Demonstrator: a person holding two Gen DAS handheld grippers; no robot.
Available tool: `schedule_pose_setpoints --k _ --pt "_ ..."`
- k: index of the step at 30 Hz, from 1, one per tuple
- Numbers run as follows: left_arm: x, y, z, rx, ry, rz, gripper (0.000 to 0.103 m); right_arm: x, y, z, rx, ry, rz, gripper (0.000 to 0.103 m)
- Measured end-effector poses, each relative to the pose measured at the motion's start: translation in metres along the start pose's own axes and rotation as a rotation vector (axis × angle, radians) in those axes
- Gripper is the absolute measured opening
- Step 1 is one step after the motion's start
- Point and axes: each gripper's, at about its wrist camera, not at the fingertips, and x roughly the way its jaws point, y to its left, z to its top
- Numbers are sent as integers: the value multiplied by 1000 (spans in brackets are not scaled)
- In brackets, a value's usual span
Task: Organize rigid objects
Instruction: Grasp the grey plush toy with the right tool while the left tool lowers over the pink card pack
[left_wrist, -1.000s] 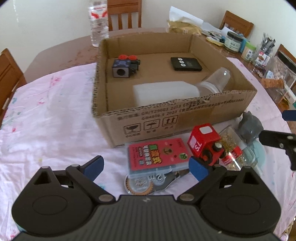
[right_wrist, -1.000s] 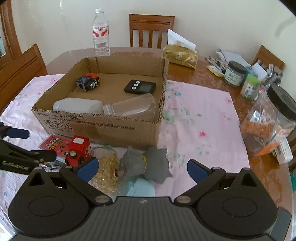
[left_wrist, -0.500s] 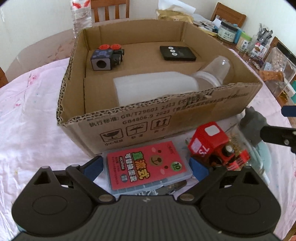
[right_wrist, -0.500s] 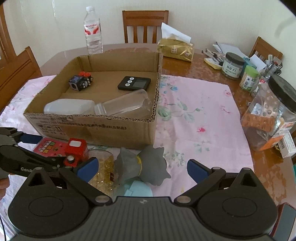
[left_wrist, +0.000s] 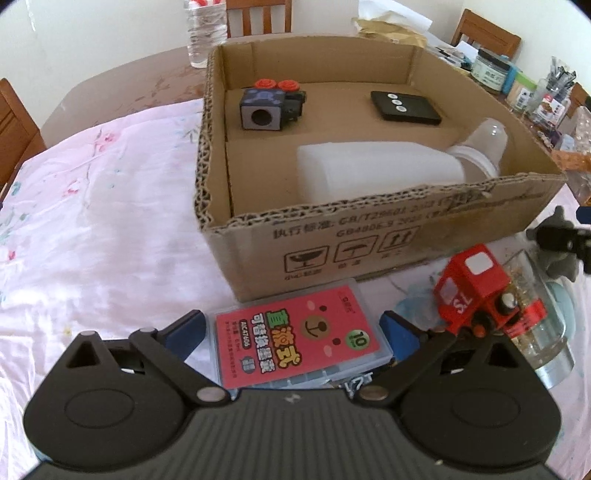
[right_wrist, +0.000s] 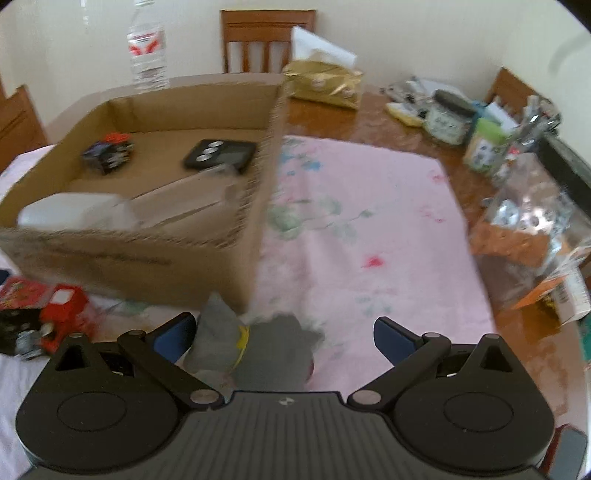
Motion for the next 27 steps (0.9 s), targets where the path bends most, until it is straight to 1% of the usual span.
schedule_pose_setpoints --k 3,7,11,13,15,17,19,21,24,27 --pt "2 -2 0 6 -1 12 100 4 -2 2 22 32 19 103" --pt "3 -2 0 6 -2 18 100 9 9 -5 4 46 1 103" --pt "5 -2 2 4 0 19 100 10 9 -15 -2 60 -8 103" --pt "6 -2 3 3 0 20 100 10 4 -18 -6 56 -42 103" --pt "6 -1 4 1 -1 21 100 10 -7 -19 16 52 -38 103" --pt "6 -1 4 -3 -2 24 100 12 -16 -20 39 50 -15 103" --pt "7 -2 5 -5 -2 26 100 19 -18 -20 41 88 -1 103" --pt "7 -2 5 -10 -3 28 100 19 -14 -21 12 73 -8 103" --pt "7 -3 5 -19 -11 35 101 19 -15 -21 28 66 -2 103" --pt "5 -2 1 -29 -27 39 103 17 -15 -28 21 24 0 103"
